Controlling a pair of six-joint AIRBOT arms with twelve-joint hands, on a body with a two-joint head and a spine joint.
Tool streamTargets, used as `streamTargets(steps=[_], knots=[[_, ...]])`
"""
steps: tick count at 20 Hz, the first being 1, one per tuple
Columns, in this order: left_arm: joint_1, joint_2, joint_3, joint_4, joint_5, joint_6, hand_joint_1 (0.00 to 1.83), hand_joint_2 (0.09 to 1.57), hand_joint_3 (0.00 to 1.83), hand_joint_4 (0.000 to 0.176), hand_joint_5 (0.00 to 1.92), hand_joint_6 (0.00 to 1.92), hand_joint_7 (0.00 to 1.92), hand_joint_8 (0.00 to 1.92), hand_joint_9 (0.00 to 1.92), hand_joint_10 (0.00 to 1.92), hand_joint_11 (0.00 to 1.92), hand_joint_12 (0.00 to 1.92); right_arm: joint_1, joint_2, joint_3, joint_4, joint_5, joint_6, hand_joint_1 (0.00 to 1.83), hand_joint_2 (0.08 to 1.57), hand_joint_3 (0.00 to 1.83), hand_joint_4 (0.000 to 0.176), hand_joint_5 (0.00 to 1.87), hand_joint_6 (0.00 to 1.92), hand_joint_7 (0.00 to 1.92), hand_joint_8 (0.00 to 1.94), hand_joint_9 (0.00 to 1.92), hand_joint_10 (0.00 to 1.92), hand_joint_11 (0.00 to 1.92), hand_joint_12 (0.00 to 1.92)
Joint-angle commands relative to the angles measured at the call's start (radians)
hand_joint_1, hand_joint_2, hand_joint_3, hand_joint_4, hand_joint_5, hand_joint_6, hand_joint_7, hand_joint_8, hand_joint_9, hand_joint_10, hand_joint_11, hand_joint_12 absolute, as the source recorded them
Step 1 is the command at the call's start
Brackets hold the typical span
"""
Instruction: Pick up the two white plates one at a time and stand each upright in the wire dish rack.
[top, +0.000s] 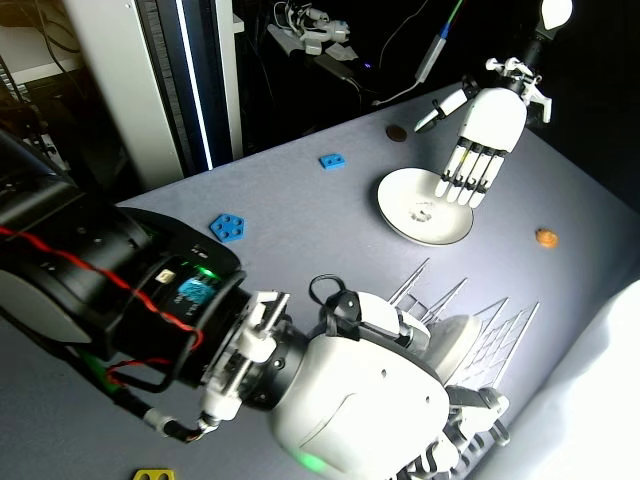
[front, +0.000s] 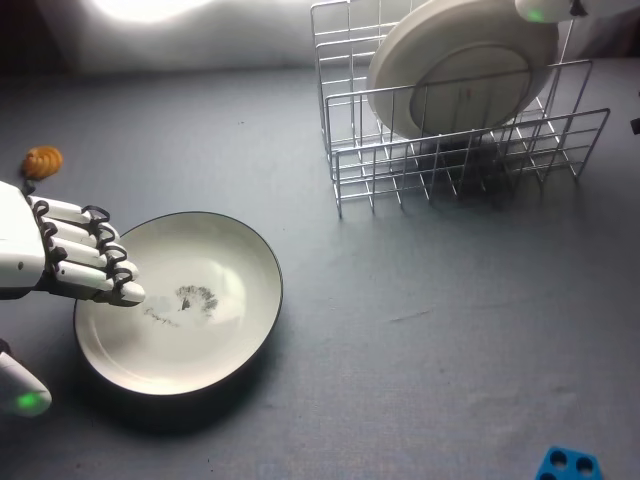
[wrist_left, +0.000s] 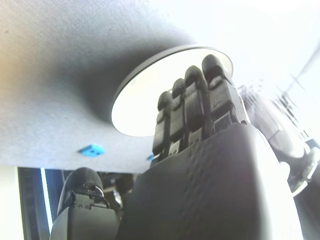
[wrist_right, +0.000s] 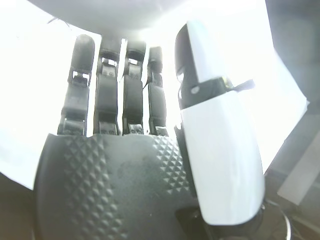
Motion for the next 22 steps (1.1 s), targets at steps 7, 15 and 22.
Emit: streamTargets(steps=[7,15,22], knots=[[0.004,0.007,0.007,-0.046,-0.015,-0.002,0.0,1.03,0.0,0.0,0.14,0.0,0.14,0.0,0.12,0.0,0.0,0.28,0.016,0.012,-0.006,0.012,0.117,0.013,1.19,1.19,0.03,0.0,0.35,0.43,0.42,0.36,0.34,0.5,0.0,1.18],[0.014,0.0,0.017,-0.046,-0.004,-0.002,0.0,1.03,0.0,0.0,0.16,0.0,0.18,0.0,0.16,0.0,0.0,0.37,0.068,0.04,-0.067,-0.055,0.131,-0.055,1.21,1.13,0.05,0.0,0.41,0.35,0.49,0.25,0.35,0.44,0.0,1.16],[0.029,-0.007,0.018,-0.031,0.001,-0.004,0.0,1.04,0.0,0.0,0.15,0.0,0.15,0.0,0.13,0.0,0.0,0.29,0.064,0.039,-0.196,-0.067,0.089,-0.629,1.17,1.16,0.06,0.0,0.38,0.37,0.48,0.22,0.35,0.42,0.0,1.09]])
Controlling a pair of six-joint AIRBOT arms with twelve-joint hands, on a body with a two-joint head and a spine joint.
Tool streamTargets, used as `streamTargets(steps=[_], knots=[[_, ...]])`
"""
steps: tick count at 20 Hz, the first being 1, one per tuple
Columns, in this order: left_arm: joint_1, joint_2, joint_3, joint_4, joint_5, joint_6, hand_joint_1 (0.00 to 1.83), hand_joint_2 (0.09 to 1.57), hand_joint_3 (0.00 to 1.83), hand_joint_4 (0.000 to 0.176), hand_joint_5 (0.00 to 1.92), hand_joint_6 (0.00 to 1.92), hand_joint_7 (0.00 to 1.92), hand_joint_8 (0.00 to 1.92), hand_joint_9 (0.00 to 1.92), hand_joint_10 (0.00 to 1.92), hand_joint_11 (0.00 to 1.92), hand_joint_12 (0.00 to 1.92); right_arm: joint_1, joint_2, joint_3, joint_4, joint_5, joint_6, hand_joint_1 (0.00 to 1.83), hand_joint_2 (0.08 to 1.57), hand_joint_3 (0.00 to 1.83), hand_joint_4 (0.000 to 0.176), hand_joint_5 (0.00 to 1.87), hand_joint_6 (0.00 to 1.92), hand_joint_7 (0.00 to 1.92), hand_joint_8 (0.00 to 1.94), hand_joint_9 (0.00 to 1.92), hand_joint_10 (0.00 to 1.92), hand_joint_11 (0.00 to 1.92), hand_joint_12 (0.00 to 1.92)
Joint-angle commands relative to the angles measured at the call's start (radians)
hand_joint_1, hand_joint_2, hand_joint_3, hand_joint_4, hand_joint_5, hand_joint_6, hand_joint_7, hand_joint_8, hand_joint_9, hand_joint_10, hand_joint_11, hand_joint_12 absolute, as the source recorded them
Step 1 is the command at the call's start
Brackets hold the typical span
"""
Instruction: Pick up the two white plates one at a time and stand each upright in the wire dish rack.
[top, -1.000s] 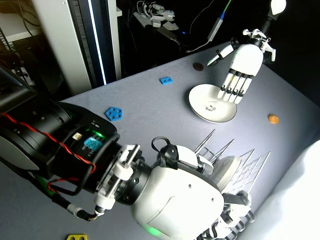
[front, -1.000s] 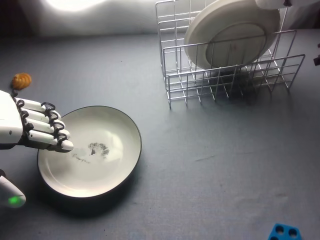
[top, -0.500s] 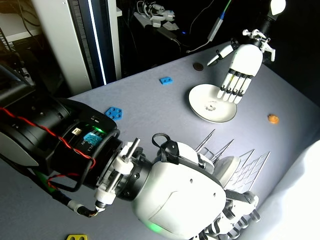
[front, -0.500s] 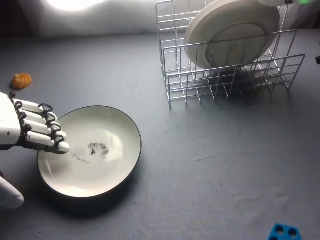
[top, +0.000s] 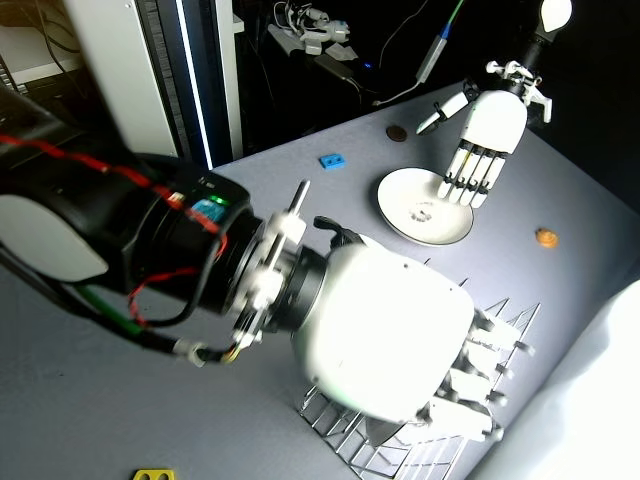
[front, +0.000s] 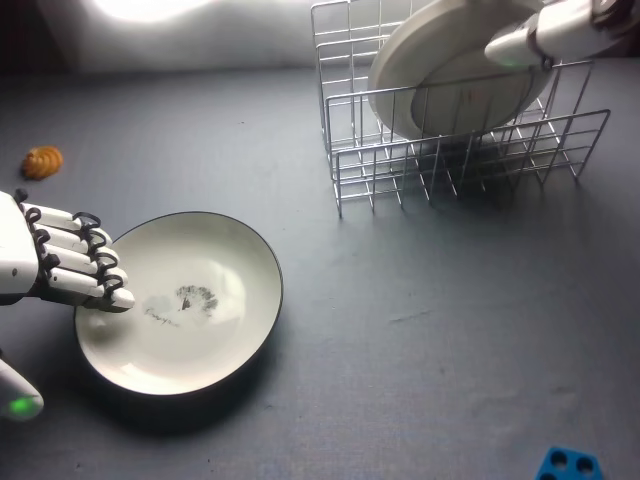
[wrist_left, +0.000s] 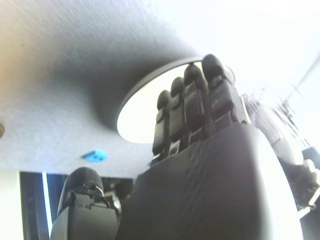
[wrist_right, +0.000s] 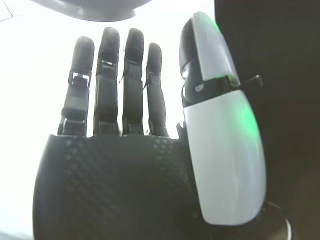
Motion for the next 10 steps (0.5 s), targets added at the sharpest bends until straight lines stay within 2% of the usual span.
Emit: streamTargets(steps=[1,3,5,6,9,10], knots=[[0.001,0.0,0.005,-0.028,-0.015,-0.005,0.0,1.03,0.0,0.0,0.13,0.0,0.13,0.0,0.1,0.0,0.0,0.24,0.002,0.005,-0.021,0.008,0.106,-0.037,1.13,1.16,0.06,0.0,0.36,0.37,0.47,0.21,0.34,0.41,0.0,1.08],[0.011,-0.002,0.003,-0.025,-0.011,-0.01,0.0,1.03,0.0,0.0,0.17,0.0,0.17,0.0,0.14,0.0,0.0,0.33,-0.001,0.002,-0.073,0.146,0.149,-0.283,1.15,1.13,0.02,0.0,0.37,0.33,0.47,0.18,0.34,0.37,0.0,1.04],[0.018,-0.002,0.001,-0.025,-0.008,-0.014,0.0,1.03,0.0,0.0,0.15,0.0,0.16,0.0,0.14,0.0,0.0,0.34,0.001,-0.005,-0.1,0.167,0.175,-0.35,1.19,1.14,0.01,0.0,0.38,0.23,0.46,0.11,0.33,0.3,0.0,0.97],[0.023,-0.004,0.001,-0.025,-0.008,-0.022,0.0,1.03,0.0,0.0,0.16,0.0,0.17,0.0,0.14,0.0,0.0,0.34,0.001,-0.008,-0.123,0.198,0.189,-0.412,1.21,1.14,0.0,0.0,0.4,0.19,0.47,0.08,0.34,0.28,0.0,0.96],[0.045,-0.01,0.0,-0.004,-0.008,-0.054,0.0,1.04,0.0,0.0,0.17,0.01,0.18,0.01,0.15,0.01,0.0,0.34,-0.01,-0.014,-0.188,0.206,0.234,-0.534,1.19,1.14,0.0,0.0,0.42,0.17,0.48,0.07,0.34,0.27,0.0,0.97],[0.051,-0.011,-0.001,0.004,-0.008,-0.061,0.0,1.04,0.0,0.0,0.15,0.0,0.16,0.0,0.13,0.0,0.0,0.28,-0.015,-0.017,-0.203,0.206,0.245,-0.549,1.17,1.15,0.01,0.0,0.43,0.17,0.49,0.07,0.34,0.26,0.0,0.96]])
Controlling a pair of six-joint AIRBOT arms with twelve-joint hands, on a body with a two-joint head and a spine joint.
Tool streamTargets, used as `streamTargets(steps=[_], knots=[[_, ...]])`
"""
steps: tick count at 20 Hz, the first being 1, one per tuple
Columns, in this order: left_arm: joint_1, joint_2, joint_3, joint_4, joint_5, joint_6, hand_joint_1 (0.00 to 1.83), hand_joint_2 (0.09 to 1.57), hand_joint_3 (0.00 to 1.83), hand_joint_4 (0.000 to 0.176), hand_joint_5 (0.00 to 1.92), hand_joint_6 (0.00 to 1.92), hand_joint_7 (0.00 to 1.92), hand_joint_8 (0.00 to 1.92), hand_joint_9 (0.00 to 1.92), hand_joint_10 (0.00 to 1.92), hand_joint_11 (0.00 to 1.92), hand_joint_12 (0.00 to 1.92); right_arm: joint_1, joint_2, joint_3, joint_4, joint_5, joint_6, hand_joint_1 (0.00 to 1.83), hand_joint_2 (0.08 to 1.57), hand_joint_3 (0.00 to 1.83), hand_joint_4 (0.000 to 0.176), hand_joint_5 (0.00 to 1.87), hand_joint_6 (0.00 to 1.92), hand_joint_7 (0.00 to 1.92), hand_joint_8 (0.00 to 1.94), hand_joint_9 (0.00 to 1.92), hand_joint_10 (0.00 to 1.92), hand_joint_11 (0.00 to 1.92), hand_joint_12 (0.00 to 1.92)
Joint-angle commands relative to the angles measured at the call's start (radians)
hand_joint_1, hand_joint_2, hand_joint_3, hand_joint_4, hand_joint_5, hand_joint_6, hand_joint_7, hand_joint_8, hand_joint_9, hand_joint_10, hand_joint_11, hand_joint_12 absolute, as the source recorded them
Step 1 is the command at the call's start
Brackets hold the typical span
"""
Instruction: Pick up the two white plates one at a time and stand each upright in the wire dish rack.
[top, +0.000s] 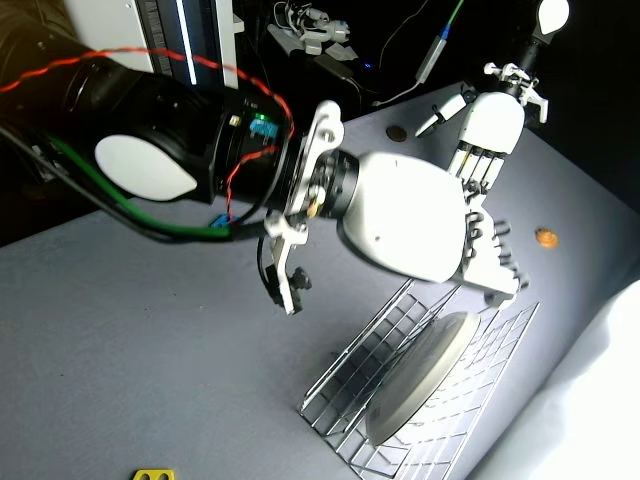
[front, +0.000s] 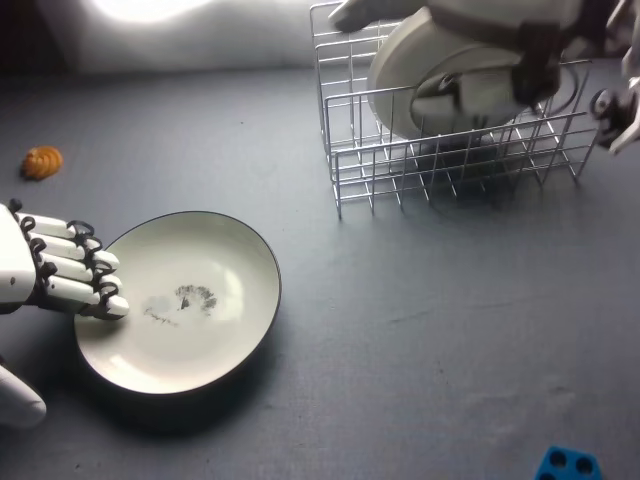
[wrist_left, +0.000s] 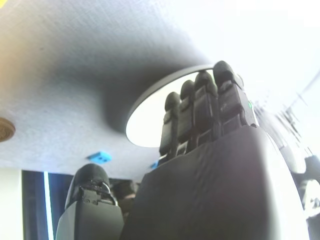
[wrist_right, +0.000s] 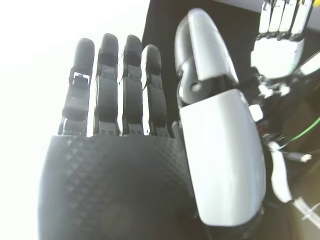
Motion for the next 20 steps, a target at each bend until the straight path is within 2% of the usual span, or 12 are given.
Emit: streamTargets(steps=[1,7,8,9,10,11,12,13,15,17,18,20], knots=[[0.008,-0.008,-0.003,0.004,-0.021,-0.014,0.0,1.04,0.0,0.0,0.13,0.0,0.15,0.0,0.12,0.0,0.0,0.26,0.003,-0.006,-0.012,-0.016,0.139,-0.013,1.15,1.15,0.01,0.0,0.44,0.17,0.49,0.07,0.34,0.26,0.0,0.96],[0.043,-0.016,-0.007,0.022,-0.023,-0.041,0.0,1.04,0.0,0.0,0.14,0.0,0.15,0.0,0.13,0.0,0.0,0.27,-0.035,-0.1,-0.035,-0.064,0.176,-0.11,1.14,1.2,0.01,0.0,0.44,0.13,0.5,0.02,0.37,0.12,0.0,0.92],[0.05,-0.017,-0.006,0.022,-0.025,-0.043,0.0,1.04,0.0,0.0,0.16,0.0,0.18,0.0,0.16,0.0,0.0,0.36,-0.046,-0.119,-0.035,-0.065,0.187,-0.137,1.14,1.19,0.01,0.0,0.44,0.12,0.5,0.01,0.38,0.11,0.0,0.92],[0.061,-0.019,-0.006,0.022,-0.027,-0.048,0.0,1.04,0.0,0.0,0.14,0.0,0.16,0.0,0.14,0.0,0.0,0.33,-0.066,-0.153,-0.035,-0.065,0.209,-0.187,1.17,1.18,0.0,0.0,0.44,0.12,0.5,0.01,0.38,0.1,0.0,0.92],[0.072,-0.022,-0.006,0.022,-0.03,-0.054,0.0,1.03,0.0,0.0,0.15,0.0,0.17,0.0,0.15,0.0,0.0,0.36,-0.085,-0.188,-0.035,-0.065,0.224,-0.241,1.2,1.13,0.0,0.0,0.32,0.05,0.35,0.0,0.28,0.05,0.0,0.9],[0.079,-0.024,-0.006,0.023,-0.033,-0.059,0.0,1.03,0.0,0.0,0.15,0.0,0.17,0.0,0.15,0.0,0.0,0.36,-0.101,-0.213,-0.035,-0.065,0.234,-0.302,1.2,1.13,0.0,0.0,0.32,0.05,0.35,0.0,0.28,0.05,0.0,0.9],[0.086,-0.026,-0.007,0.026,-0.037,-0.064,0.0,1.04,0.0,0.0,0.12,0.0,0.14,0.0,0.12,0.0,0.0,0.3,-0.114,-0.239,-0.034,-0.065,0.243,-0.37,1.22,1.09,0.0,0.0,0.17,0.01,0.14,0.0,0.14,0.01,0.0,0.79],[0.092,-0.029,-0.008,0.037,-0.04,-0.071,0.0,1.04,0.0,0.0,0.13,0.0,0.14,0.0,0.13,0.0,0.0,0.31,-0.128,-0.264,-0.03,-0.065,0.255,-0.422,1.26,1.07,0.0,0.0,0.07,0.0,0.03,0.0,0.05,0.0,0.0,0.61],[0.101,-0.033,-0.009,0.051,-0.045,-0.083,0.0,1.03,0.0,0.0,0.13,0.0,0.14,0.0,0.12,0.0,0.0,0.28,-0.143,-0.305,-0.01,-0.065,0.259,-0.455,1.21,0.97,0.0,0.0,0.0,0.0,0.0,0.0,0.0,0.0,0.0,0.43],[0.109,-0.035,-0.01,0.053,-0.048,-0.088,0.0,1.03,0.0,0.0,0.14,0.0,0.17,0.0,0.15,0.01,0.0,0.37,-0.149,-0.347,0.022,-0.049,0.244,-0.469,1.18,0.91,0.0,0.0,0.0,0.0,0.0,0.0,0.0,0.0,0.0,0.31],[0.111,-0.036,-0.01,0.055,-0.048,-0.089,0.0,1.03,0.0,0.0,0.14,0.01,0.15,0.01,0.13,0.01,0.0,0.32,-0.15,-0.372,0.043,-0.03,0.236,-0.487,1.14,0.89,0.0,0.0,0.0,0.0,0.0,0.0,0.0,0.0,0.0,0.21],[0.113,-0.038,-0.009,0.056,-0.049,-0.09,0.0,1.04,0.0,0.0,0.14,0.0,0.16,0.0,0.14,0.01,0.0,0.34,-0.153,-0.4,0.066,-0.009,0.226,-0.512,1.12,0.9,0.0,0.0,0.0,0.0,0.0,0.0,0.0,0.0,0.0,0.2]])
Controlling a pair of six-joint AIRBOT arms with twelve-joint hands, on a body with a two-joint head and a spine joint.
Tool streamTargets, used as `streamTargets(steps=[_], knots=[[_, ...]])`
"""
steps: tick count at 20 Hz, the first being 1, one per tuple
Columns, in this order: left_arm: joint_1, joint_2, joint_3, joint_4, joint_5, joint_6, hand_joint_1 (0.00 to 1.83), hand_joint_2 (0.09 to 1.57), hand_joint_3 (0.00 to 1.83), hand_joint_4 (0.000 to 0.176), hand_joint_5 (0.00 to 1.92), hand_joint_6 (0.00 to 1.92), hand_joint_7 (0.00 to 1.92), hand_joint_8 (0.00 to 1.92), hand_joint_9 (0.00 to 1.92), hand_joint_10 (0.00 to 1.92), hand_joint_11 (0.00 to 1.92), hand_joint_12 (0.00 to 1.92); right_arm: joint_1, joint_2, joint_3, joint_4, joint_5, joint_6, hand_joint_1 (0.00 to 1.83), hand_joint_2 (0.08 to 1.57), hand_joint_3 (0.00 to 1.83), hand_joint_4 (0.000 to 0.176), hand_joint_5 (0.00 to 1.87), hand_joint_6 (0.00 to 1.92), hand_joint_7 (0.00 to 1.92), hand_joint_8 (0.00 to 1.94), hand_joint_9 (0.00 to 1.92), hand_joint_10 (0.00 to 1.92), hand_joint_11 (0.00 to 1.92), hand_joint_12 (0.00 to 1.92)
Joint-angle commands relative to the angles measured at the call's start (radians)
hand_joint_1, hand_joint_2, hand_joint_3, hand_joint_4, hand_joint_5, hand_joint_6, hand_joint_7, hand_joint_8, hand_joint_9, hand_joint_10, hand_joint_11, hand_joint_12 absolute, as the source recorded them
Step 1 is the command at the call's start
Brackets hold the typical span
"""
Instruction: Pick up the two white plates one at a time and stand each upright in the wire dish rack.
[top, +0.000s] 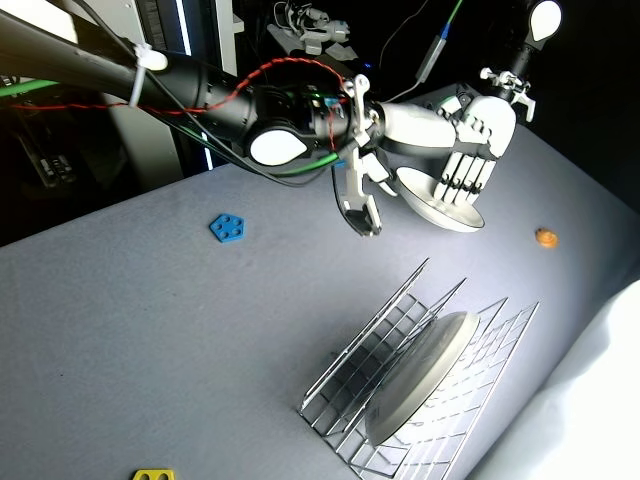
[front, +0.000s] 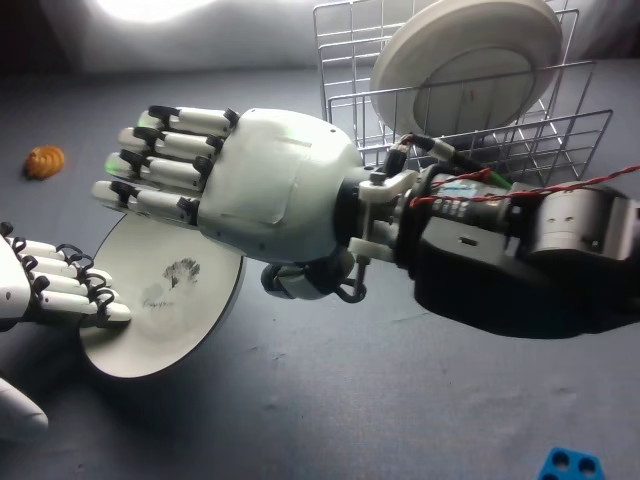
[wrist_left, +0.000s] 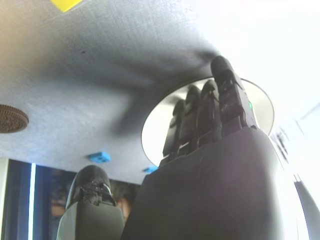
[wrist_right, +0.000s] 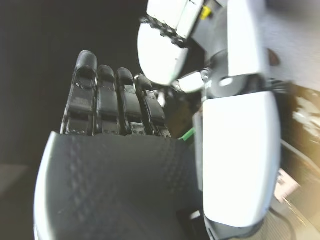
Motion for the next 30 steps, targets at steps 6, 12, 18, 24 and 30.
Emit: streamTargets(steps=[6,12,18,24,30], knots=[[0.017,-0.031,-0.008,0.083,-0.062,-0.003,0.0,1.04,0.0,0.0,0.14,0.0,0.15,0.0,0.12,0.0,0.0,0.3,-0.034,-0.066,0.043,0.027,0.088,-0.057,1.16,0.92,0.0,0.0,0.0,0.0,0.0,0.0,0.0,0.0,0.0,0.01],[0.017,-0.034,-0.006,0.088,-0.062,-0.003,0.0,1.03,0.0,0.0,0.14,0.0,0.14,0.0,0.13,0.0,0.0,0.3,-0.068,-0.142,0.117,0.027,0.117,-0.079,1.17,0.95,0.02,0.0,0.0,0.0,0.0,0.0,0.0,0.0,0.01,0.01],[0.017,-0.038,-0.003,0.088,-0.062,-0.003,0.0,1.04,0.0,0.0,0.14,0.0,0.15,0.0,0.13,0.0,0.0,0.34,-0.063,-0.204,0.202,0.027,0.13,-0.074,1.21,1.06,0.01,0.0,0.03,0.01,0.0,0.0,0.0,0.0,0.0,0.21],[0.017,-0.04,-0.002,0.088,-0.062,-0.003,0.0,1.03,0.0,0.0,0.13,0.0,0.14,0.0,0.12,0.0,0.0,0.29,-0.06,-0.211,0.219,0.027,0.143,-0.07,1.27,1.11,0.0,0.0,0.31,0.02,0.28,0.01,0.24,0.03,0.0,0.85],[0.017,-0.038,-0.004,0.088,-0.062,-0.003,0.0,1.04,0.0,0.0,0.12,0.0,0.13,0.0,0.12,0.0,0.0,0.29,-0.066,-0.203,0.219,0.041,0.155,-0.068,1.39,1.04,0.0,0.0,1.08,0.81,1.18,0.58,1.06,0.95,0.8,1.02]])
